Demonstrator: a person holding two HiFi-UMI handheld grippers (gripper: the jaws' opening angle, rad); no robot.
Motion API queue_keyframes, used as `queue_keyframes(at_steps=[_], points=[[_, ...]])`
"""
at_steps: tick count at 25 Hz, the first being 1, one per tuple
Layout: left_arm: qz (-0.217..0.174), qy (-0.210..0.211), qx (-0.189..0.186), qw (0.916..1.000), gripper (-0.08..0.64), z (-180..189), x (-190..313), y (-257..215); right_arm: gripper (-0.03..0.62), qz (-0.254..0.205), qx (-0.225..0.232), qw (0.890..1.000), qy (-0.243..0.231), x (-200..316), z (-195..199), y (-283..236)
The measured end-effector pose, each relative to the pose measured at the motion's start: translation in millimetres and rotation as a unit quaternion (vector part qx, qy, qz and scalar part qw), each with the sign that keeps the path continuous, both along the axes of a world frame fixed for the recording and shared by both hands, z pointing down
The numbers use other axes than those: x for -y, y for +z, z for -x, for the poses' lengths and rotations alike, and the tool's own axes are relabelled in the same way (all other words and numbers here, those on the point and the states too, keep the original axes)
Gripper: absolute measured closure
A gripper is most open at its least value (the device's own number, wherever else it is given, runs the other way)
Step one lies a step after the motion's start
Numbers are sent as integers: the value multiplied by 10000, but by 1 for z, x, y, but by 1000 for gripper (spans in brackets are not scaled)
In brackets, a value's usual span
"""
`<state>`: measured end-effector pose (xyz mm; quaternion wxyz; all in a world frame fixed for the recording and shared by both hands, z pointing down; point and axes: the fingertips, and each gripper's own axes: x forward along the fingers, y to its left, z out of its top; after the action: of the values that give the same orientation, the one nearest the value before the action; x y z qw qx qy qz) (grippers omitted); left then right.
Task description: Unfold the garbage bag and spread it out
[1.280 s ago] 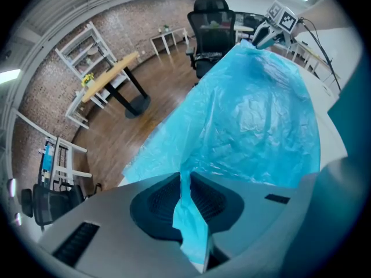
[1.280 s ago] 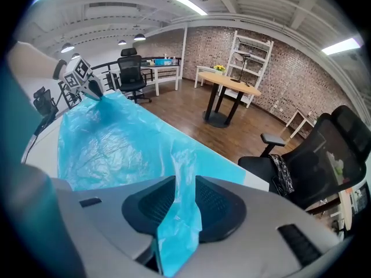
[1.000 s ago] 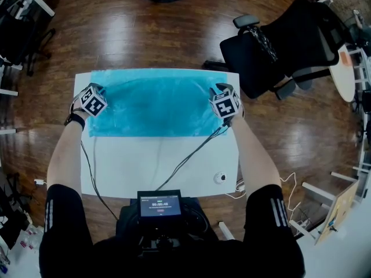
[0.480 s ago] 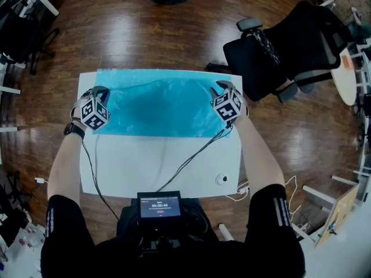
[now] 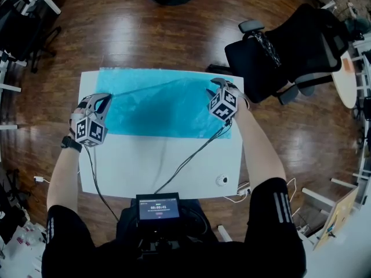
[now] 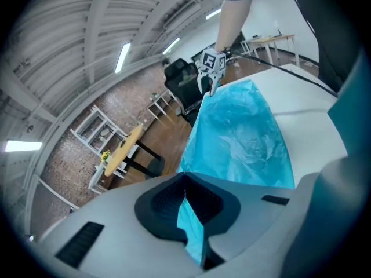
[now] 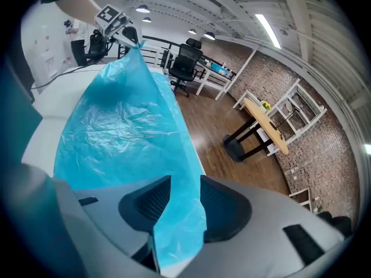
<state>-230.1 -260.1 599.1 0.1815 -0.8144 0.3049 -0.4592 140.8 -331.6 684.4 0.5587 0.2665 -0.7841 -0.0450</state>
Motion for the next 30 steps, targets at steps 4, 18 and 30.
queue_keyframes(at_steps=[4, 18, 30], points=[[-394, 69, -202, 9990, 552, -7, -11, -20, 405, 46, -309, 9988, -381, 4, 8, 8], [-831, 77, -339, 9959, 552, -8, -31, -39, 458, 381, -1125, 9859, -1177, 15, 8, 34], [-682, -229, -344, 9968, 552, 1, -25, -32, 572, 43, -1077, 9894, -975, 13, 2, 13]])
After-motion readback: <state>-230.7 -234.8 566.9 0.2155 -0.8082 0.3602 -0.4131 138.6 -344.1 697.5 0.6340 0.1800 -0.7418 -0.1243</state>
